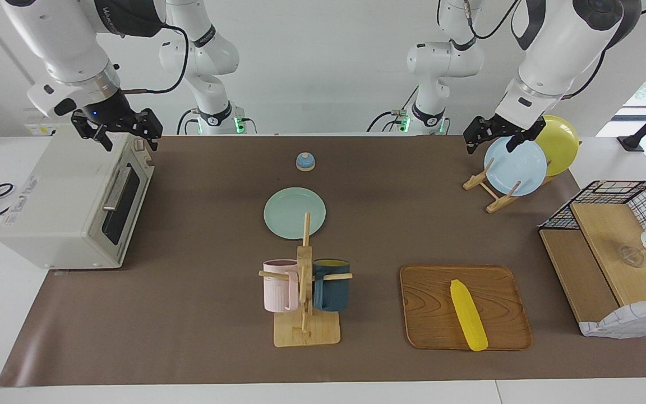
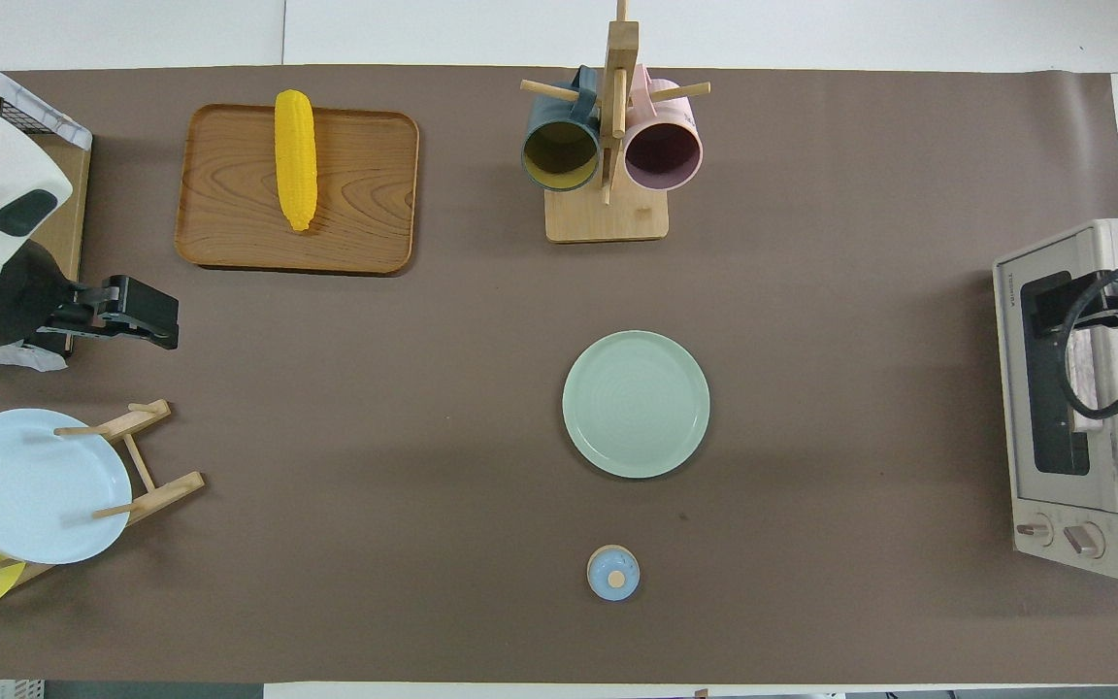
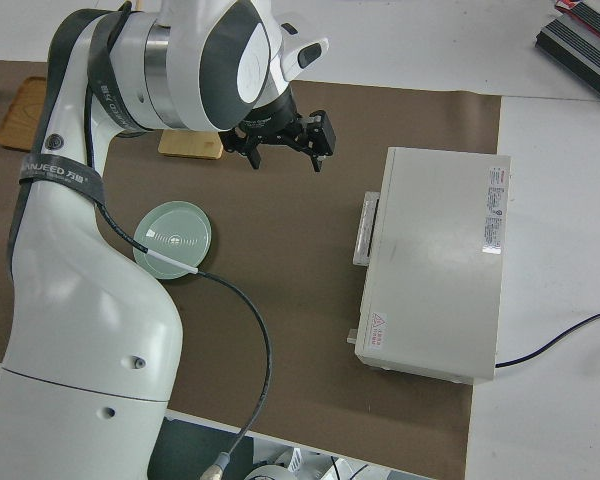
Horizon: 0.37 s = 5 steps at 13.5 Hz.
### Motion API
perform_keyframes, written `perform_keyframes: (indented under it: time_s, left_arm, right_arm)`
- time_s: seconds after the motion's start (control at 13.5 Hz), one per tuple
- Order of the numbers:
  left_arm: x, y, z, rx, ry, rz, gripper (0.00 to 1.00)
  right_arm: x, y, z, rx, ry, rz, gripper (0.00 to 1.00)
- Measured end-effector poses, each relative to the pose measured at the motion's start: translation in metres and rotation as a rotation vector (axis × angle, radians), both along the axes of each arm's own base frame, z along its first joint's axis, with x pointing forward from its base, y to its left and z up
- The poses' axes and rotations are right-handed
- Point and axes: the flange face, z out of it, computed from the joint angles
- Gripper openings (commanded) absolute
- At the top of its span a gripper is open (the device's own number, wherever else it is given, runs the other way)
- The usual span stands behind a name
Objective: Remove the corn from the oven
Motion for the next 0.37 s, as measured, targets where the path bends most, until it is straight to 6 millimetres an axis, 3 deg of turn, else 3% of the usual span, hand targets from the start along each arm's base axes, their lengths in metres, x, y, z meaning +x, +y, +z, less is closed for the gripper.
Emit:
perform_keyframes:
  time_s: [0.37]
  left_arm:
    - [-0.0001,-0.0013,0.0001,-0.014,0.001,0.001,1.00]
  right_arm:
    - [0.0000,0.0000,0.0000,0.000,0.000,0.000,1.00]
